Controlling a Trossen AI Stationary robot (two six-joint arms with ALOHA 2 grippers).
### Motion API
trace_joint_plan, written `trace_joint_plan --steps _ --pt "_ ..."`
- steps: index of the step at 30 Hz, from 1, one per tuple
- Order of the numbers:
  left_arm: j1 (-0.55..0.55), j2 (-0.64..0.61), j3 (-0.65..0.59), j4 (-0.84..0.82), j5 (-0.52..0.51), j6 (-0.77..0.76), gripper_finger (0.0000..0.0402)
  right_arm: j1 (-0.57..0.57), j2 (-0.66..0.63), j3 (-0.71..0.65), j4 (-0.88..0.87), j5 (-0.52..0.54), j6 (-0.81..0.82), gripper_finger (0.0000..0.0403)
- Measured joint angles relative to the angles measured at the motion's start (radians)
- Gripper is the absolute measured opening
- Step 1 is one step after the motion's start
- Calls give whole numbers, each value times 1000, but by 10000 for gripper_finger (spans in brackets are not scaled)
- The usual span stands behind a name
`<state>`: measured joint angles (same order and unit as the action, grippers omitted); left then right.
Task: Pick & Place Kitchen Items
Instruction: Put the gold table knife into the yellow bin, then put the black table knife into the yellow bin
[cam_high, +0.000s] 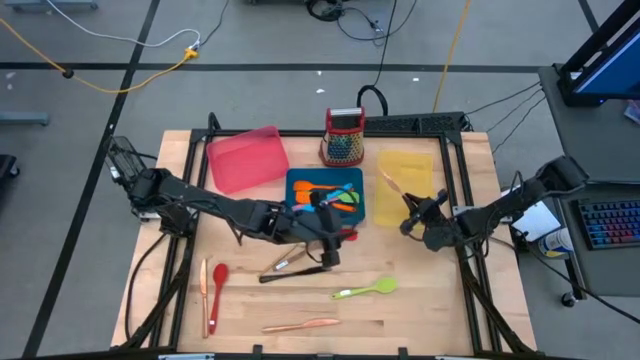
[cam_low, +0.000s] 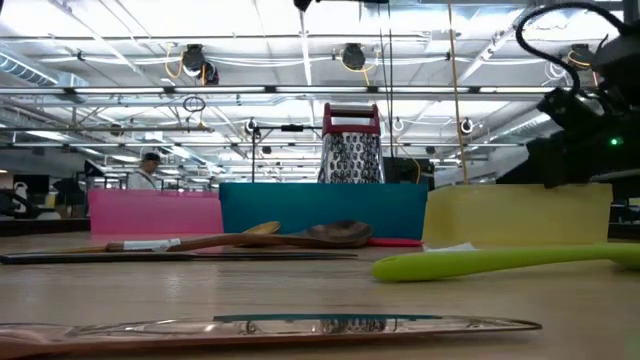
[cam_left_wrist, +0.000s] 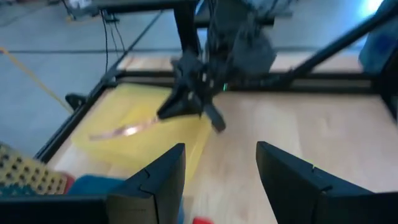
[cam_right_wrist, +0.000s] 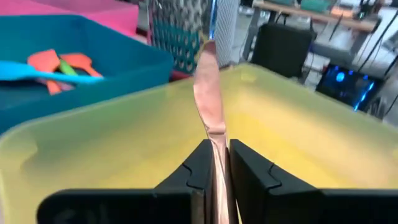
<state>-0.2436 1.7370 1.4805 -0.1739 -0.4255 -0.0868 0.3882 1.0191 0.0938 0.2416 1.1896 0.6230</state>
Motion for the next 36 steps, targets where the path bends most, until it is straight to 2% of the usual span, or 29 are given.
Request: trace_joint_plan --steps 4,11,15,30,36 --pt "0 0 0 85 0 0 203 -21 0 -18 19 -42 -2 33" --pt "0 0 0 159 1 0 203 -23 0 -19 32 -35 -6 95" --pt "0 0 0 177 1 0 203 -23 0 -20 47 -19 -6 116" --pt "26 1 0 204 -23 51 202 -22 0 -20 208 -39 -147 127" --pt "42 1 0 59 -28 13 202 -19 0 -21 208 -42 -140 127"
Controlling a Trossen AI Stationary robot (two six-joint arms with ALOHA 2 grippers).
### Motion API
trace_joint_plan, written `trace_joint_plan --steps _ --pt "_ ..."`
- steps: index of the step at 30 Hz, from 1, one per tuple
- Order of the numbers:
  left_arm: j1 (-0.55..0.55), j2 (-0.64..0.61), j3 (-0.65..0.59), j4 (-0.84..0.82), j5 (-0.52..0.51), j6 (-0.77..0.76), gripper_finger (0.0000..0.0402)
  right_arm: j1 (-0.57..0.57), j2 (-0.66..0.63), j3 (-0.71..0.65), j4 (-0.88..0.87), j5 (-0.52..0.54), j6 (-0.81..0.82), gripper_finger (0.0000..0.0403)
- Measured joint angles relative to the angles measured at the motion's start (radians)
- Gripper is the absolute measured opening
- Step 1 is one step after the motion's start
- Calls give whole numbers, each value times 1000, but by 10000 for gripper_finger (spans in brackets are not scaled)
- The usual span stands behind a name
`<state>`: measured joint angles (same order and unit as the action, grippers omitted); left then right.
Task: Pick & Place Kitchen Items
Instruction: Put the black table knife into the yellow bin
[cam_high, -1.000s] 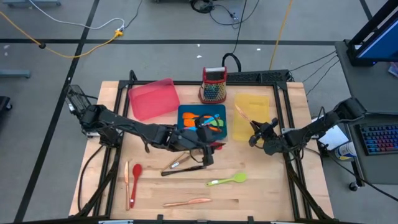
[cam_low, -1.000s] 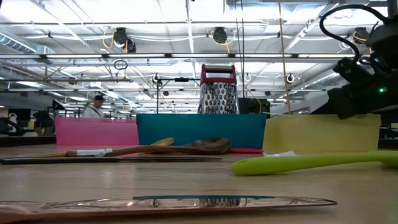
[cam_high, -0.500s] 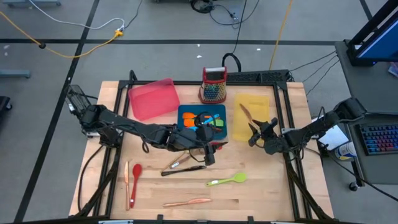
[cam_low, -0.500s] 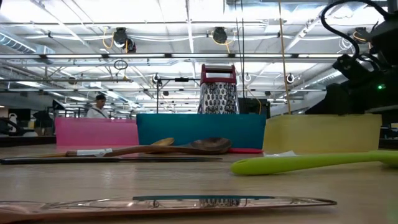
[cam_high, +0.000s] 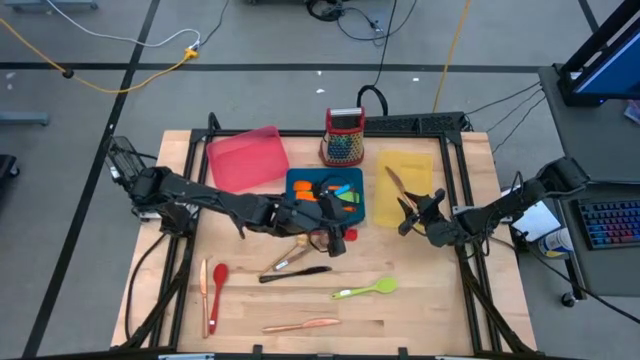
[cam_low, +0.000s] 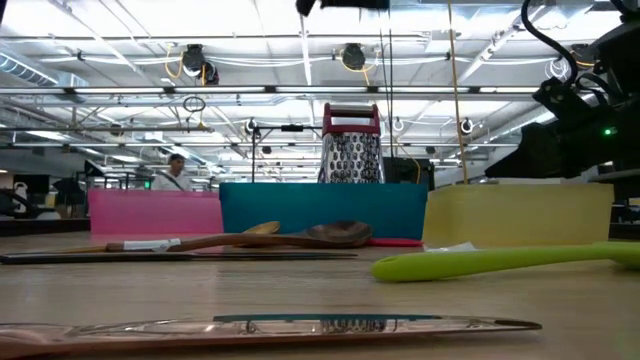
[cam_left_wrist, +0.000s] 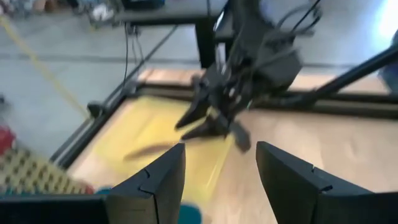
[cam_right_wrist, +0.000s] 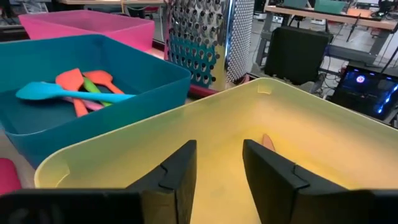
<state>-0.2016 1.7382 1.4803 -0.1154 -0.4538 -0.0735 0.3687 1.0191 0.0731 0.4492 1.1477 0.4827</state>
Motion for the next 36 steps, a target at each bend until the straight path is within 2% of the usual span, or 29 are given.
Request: trace_joint_plan --steps 10,15,23,27,33,36 --pt "-2 0 0 -126 -26 -61 202 4 0 0 118 -53 -67 128" --pt "-5 -13 0 -196 -87 -108 203 29 1 0 204 -82 -165 137" --pt "-35 -30 0 -265 -183 -120 202 86 0 0 303 -79 -249 175" --pt "-57 -51 0 -304 -232 -136 202 114 0 0 357 -79 -298 182" --pt "-90 -120 -64 -361 -302 -190 202 151 0 3 439 -86 -375 174" --pt "-95 -173 -130 -327 -314 -221 202 164 1 15 447 -130 -402 173"
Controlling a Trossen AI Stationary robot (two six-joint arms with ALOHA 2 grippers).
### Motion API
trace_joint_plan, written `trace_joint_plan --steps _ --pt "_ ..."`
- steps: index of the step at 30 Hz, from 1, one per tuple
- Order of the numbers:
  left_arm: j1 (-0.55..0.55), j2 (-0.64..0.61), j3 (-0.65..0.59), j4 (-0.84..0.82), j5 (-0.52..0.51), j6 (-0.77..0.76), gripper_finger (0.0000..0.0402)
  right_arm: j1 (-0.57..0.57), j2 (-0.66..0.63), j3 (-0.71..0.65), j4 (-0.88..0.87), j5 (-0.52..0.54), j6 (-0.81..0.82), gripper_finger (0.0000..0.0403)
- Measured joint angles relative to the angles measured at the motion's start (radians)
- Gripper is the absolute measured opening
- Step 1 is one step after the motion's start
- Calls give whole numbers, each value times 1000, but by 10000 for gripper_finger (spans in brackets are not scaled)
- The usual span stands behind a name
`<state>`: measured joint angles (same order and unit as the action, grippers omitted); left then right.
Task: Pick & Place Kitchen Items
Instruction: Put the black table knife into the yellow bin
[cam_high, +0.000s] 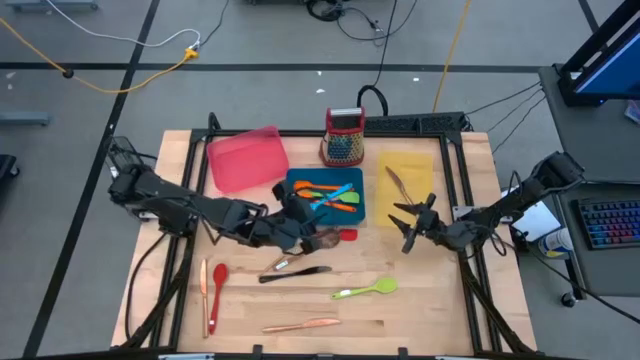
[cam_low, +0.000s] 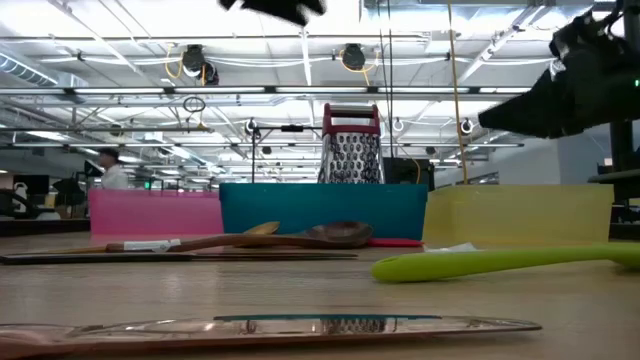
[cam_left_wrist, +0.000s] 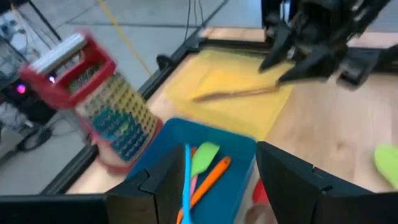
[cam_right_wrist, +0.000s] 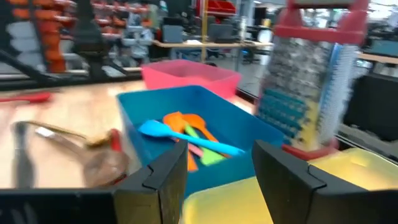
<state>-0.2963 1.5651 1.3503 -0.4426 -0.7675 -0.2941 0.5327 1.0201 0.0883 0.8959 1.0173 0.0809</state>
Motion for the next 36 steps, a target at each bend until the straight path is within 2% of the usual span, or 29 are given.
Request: trace_joint_plan --steps 2,8,10,18,23,28,36 --pt "-5 -46 -65 1 -11 -23 203 2 0 17 12 -46 1 173" --pt "-15 -180 -276 169 -18 -26 203 7 1 35 22 -86 3 177" --pt "-27 -219 -347 205 -18 -9 202 6 2 40 21 -129 4 177" --pt "-77 -295 -579 469 13 38 203 5 2 61 66 -243 4 173" --pt "-100 -293 -652 578 31 65 202 -1 25 122 35 -295 -17 172" --pt "-106 -292 -673 613 59 53 203 -2 85 173 34 -316 -21 171" --pt "-102 -293 -673 673 60 89 202 -1 189 205 42 -369 95 171"
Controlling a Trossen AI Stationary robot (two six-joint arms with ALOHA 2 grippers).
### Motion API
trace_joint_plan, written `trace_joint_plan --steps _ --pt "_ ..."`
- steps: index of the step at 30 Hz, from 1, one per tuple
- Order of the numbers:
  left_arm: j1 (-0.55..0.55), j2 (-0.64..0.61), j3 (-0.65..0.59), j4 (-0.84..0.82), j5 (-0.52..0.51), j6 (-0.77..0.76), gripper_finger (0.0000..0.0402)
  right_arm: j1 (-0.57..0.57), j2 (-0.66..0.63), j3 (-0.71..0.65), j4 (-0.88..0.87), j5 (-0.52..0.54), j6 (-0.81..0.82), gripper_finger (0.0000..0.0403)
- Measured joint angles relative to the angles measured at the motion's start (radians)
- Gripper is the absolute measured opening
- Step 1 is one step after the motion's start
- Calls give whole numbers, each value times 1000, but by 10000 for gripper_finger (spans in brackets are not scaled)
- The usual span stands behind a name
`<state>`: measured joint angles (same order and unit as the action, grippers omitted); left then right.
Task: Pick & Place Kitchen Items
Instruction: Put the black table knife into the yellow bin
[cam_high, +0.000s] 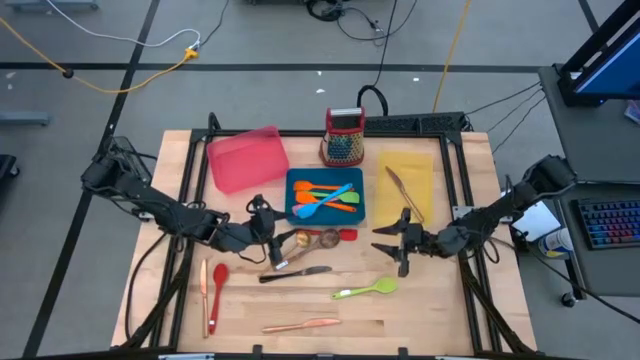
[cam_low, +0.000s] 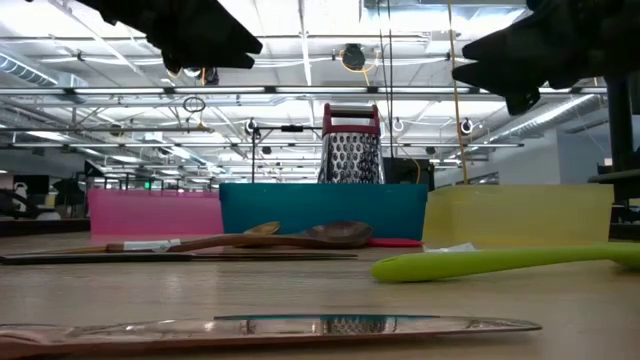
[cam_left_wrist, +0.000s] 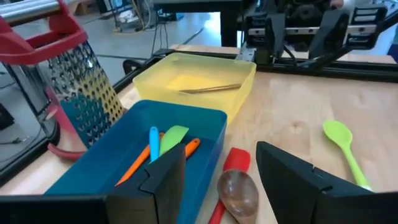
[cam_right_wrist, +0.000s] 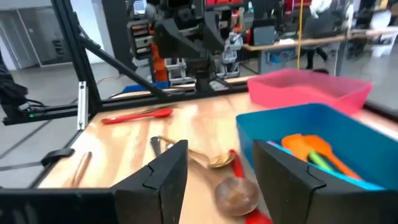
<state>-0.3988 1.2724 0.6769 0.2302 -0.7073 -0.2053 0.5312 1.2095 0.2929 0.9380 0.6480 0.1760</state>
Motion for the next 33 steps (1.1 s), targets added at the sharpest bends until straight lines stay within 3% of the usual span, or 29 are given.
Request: trace_joint_plan --steps 18,24,33 --pt "64 0 0 -43 -7 79 202 1 212 122 9 -51 25 171" --pt "82 0 0 -43 94 46 202 10 265 122 67 -148 23 171" --pt "102 0 0 -47 302 10 202 72 307 122 111 -152 25 171"
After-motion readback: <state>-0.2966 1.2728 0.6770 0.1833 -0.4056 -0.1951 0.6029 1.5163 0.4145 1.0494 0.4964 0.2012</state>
